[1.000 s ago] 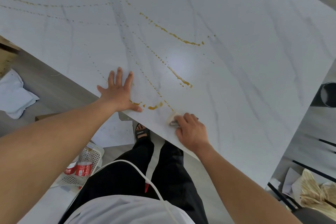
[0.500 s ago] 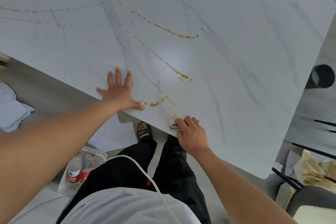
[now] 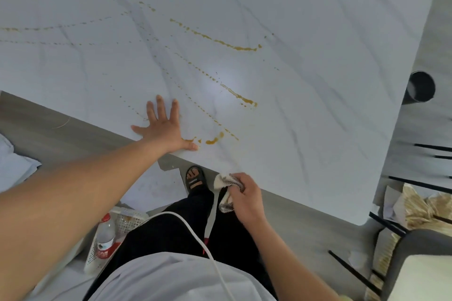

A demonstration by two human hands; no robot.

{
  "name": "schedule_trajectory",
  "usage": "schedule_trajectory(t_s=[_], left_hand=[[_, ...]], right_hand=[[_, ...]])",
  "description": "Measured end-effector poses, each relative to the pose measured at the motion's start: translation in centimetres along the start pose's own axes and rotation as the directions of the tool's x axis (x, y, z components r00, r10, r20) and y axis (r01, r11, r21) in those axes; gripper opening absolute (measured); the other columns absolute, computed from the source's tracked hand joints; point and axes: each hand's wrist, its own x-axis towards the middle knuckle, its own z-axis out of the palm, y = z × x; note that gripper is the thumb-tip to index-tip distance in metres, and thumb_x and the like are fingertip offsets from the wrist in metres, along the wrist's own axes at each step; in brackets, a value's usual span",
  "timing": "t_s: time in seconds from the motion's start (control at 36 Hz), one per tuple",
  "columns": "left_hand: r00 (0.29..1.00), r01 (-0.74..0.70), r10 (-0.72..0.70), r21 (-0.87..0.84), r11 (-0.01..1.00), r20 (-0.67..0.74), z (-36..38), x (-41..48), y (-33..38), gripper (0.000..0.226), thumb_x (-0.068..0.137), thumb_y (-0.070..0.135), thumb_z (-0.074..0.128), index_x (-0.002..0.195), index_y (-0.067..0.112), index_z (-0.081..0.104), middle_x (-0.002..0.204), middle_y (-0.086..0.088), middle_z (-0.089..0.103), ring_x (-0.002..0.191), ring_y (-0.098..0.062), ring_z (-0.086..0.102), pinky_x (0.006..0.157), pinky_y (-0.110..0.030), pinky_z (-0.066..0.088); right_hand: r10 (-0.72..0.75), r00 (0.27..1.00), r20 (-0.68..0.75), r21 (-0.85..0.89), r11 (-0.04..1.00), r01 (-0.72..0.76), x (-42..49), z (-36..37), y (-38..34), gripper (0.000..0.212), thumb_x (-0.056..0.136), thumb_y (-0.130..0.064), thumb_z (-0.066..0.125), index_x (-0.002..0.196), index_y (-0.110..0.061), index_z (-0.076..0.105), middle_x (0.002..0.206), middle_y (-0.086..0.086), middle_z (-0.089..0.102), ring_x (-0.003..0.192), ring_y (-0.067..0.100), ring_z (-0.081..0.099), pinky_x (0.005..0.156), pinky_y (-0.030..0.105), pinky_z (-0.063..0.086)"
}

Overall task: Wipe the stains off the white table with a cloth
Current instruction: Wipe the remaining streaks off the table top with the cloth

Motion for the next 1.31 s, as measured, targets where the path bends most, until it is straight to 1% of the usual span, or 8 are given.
schedule_trajectory(t_s=[0.14,0.22,0.39,0.53,0.67,0.86,1.11,1.31], left_hand=[[1.0,-0.027,0.027,-0.006,1.0,-0.002,-0.3,-0.3,-0.2,0.157,0.053,0.094,0.068,0.147,0.034,-0.042,0.152,-0.005,-0.054,0.148,-0.037,-0.037,0.108,-0.083,0.014],[0.999,-0.038,0.038,-0.017,0.999,-0.001,-0.4,-0.6,-0.3,0.154,0.056,0.095,0.065,0.148,0.034,-0.041,0.153,-0.005,-0.053,0.148,-0.036,-0.037,0.109,-0.083,0.011],[0.997,-0.054,0.047,-0.107,0.993,-0.066,-0.3,-1.2,-1.1,0.143,0.063,0.089,0.067,0.155,0.037,-0.029,0.161,0.005,-0.04,0.152,-0.026,-0.03,0.115,-0.077,0.011],[0.992,0.014,-0.028,-0.111,0.994,-0.125,-1.9,-1.2,-2.8,0.144,0.061,0.09,0.067,0.157,0.035,-0.026,0.163,0.004,-0.037,0.152,-0.027,-0.029,0.119,-0.071,0.01],[0.992,0.098,-0.1,-0.04,0.994,-0.078,-3.8,0.1,-4.8,0.15,0.056,0.091,0.069,0.154,0.038,-0.031,0.16,0.001,-0.042,0.15,-0.03,-0.034,0.118,-0.073,0.008],[0.997,0.072,-0.071,0.043,0.996,-0.019,-4.3,1.5,-5.2,0.162,0.052,0.079,0.083,0.148,0.038,-0.042,0.152,0.0,-0.053,0.15,-0.031,-0.035,0.12,-0.069,0.01],[0.999,0.051,-0.05,0.084,0.995,-0.006,-4.6,1.7,-5.2,0.162,0.055,0.08,0.081,0.148,0.032,-0.042,0.152,-0.007,-0.053,0.15,-0.038,-0.033,0.121,-0.067,0.013],[0.999,0.045,-0.046,0.082,0.996,0.011,-4.6,1.9,-5.3,0.163,0.055,0.079,0.082,0.146,0.032,-0.044,0.152,-0.007,-0.054,0.149,-0.038,-0.034,0.12,-0.069,0.013]], right_hand=[[0.373,0.927,-0.043,0.831,0.529,-0.174,1.7,-1.7,-4.0,0.021,0.091,-0.005,0.057,0.106,-0.014,0.07,0.088,0.004,0.069,0.075,0.019,0.06,0.059,0.03,0.044],[0.467,0.882,0.065,0.968,0.186,-0.17,4.1,-4.8,-5.8,0.028,0.089,-0.003,0.054,0.113,-0.013,0.065,0.088,0.005,0.066,0.064,0.016,0.057,0.05,0.023,0.036],[0.413,0.909,-0.054,0.942,0.324,-0.092,11.8,-12.8,-9.8,0.026,0.09,-0.004,0.055,0.113,-0.016,0.061,0.094,0.005,0.065,0.064,0.016,0.058,0.045,0.021,0.038],[0.281,0.919,-0.276,0.633,0.773,-0.046,20.0,-18.3,-16.3,0.019,0.088,-0.007,0.06,0.08,-0.024,0.056,0.088,0.0,0.06,0.071,0.016,0.054,0.049,0.023,0.042],[-0.143,0.897,-0.418,-0.039,0.989,0.139,27.2,-21.0,-20.6,0.009,0.089,-0.024,0.062,0.098,-0.026,0.064,0.086,-0.003,0.06,0.079,0.018,0.057,0.061,0.025,0.045],[-0.433,0.884,-0.177,-0.787,0.602,0.137,32.0,-21.1,-22.1,0.037,0.089,-0.009,0.046,0.125,-0.014,0.055,0.121,0.015,0.049,0.106,0.038,0.053,0.082,0.046,0.048],[-0.454,0.869,-0.199,-0.774,0.616,0.145,31.0,-17.1,-19.3,0.039,0.09,-0.011,0.046,0.129,-0.012,0.047,0.122,0.015,0.049,0.113,0.038,0.047,0.082,0.048,0.046],[-0.588,0.702,0.402,-0.847,0.052,0.529,29.6,-17.1,-16.8,0.027,0.087,-0.017,0.062,0.112,-0.015,0.052,0.101,0.006,0.052,0.094,0.033,0.051,0.055,0.04,0.048]])
